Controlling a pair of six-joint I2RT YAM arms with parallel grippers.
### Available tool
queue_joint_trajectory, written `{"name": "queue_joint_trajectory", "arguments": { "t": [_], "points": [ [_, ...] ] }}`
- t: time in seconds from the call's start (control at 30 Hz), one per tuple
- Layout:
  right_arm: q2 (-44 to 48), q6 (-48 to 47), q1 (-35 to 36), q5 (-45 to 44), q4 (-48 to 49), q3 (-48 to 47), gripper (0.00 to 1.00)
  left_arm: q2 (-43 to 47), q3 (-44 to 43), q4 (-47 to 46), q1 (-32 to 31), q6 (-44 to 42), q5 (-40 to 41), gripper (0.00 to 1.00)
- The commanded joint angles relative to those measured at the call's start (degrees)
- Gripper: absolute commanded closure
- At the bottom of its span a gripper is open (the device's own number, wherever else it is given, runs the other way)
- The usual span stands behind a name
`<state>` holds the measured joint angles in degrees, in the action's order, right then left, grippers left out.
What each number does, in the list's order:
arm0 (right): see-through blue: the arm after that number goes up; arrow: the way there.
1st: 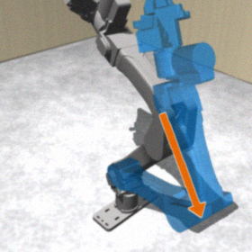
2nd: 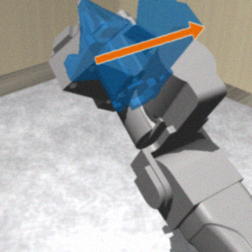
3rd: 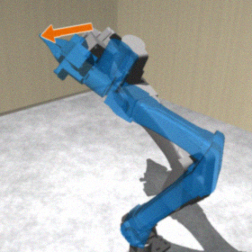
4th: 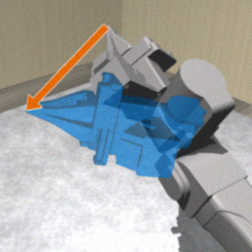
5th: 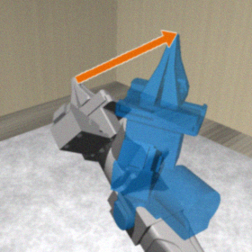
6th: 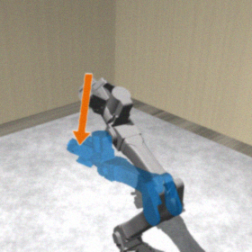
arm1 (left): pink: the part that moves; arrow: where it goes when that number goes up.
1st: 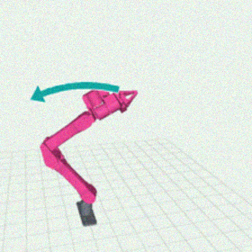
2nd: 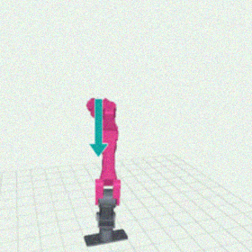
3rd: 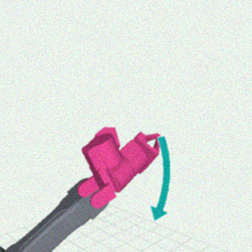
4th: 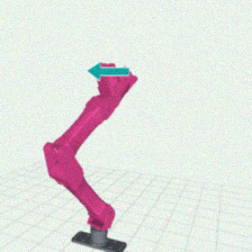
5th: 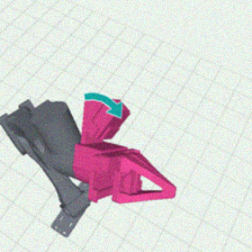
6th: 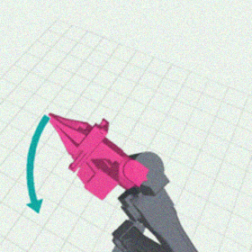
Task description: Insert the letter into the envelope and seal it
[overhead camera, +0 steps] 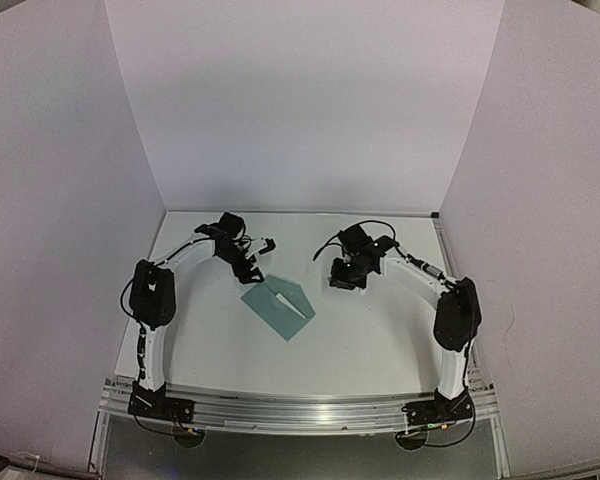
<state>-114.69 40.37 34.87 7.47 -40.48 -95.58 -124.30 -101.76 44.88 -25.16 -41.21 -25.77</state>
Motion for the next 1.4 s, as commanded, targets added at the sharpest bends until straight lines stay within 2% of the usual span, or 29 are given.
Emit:
{"name": "queue_joint_trajectory", "arguments": {
  "t": [0.0, 0.17, 0.3, 0.6, 0.73, 1.0, 1.37],
  "points": [
    [4.1, -3.1, 0.2, -4.2, -32.7, -8.4, 1.0, -5.3, -9.3, 5.8, 0.0, 5.0, -3.1, 0.14],
    [1.4, -4.1, 0.2, -3.9, -49.2, -14.6, 1.0, -8.9, -12.2, 4.2, -0.3, 8.8, -2.0, 0.13],
    [-3.7, -6.3, 0.2, -3.6, -56.0, -19.2, 1.0, -10.9, -14.0, 5.0, -1.4, 10.3, -1.2, 0.12],
    [-15.0, -11.8, 0.2, 1.1, -57.4, -22.9, 1.0, -9.1, -10.6, 3.5, -2.8, 15.1, 1.3, 0.13],
    [-15.3, -11.5, 0.2, 1.7, -57.5, -22.3, 1.0, -5.3, -7.0, 1.5, -2.8, 14.1, 0.8, 0.12],
    [-14.4, -11.6, 0.2, 2.4, -57.6, -13.9, 1.0, -2.5, -2.8, 0.9, -2.8, 13.6, 2.6, 0.12],
    [-16.2, -10.5, 0.2, 2.8, -57.6, -17.1, 1.0, -2.6, -1.0, 0.6, -2.6, 13.7, 4.2, 0.12]
  ]
}}
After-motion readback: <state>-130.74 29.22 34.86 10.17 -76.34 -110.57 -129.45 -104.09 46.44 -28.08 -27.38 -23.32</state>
